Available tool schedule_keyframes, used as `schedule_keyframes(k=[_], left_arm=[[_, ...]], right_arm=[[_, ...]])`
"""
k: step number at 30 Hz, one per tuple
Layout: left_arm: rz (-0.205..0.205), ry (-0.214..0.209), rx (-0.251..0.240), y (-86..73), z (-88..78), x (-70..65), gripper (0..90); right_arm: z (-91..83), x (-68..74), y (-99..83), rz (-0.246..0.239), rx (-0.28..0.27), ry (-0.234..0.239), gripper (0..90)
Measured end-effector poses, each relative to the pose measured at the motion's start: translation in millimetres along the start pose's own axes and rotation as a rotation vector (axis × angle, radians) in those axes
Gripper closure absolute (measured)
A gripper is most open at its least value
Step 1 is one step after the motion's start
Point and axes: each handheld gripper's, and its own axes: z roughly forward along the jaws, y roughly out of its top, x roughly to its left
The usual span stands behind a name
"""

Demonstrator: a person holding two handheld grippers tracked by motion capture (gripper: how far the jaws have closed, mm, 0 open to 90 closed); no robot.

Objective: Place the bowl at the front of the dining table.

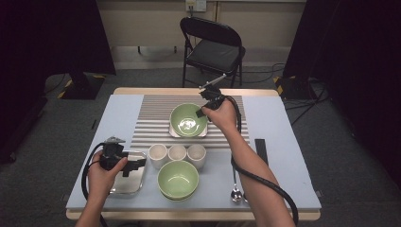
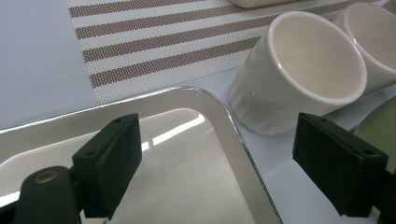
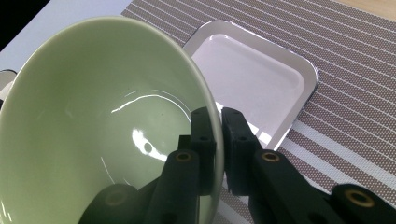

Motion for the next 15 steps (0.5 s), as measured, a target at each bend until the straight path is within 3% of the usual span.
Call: schedule_keyframes(k=[15], left_arm=[[0.004,0.001,0.002,-0.6,1.0,-1.0,15.5]], right_arm=[[4.8,-6.5,1.3,0.02,-0.011,-0.009,84.3]])
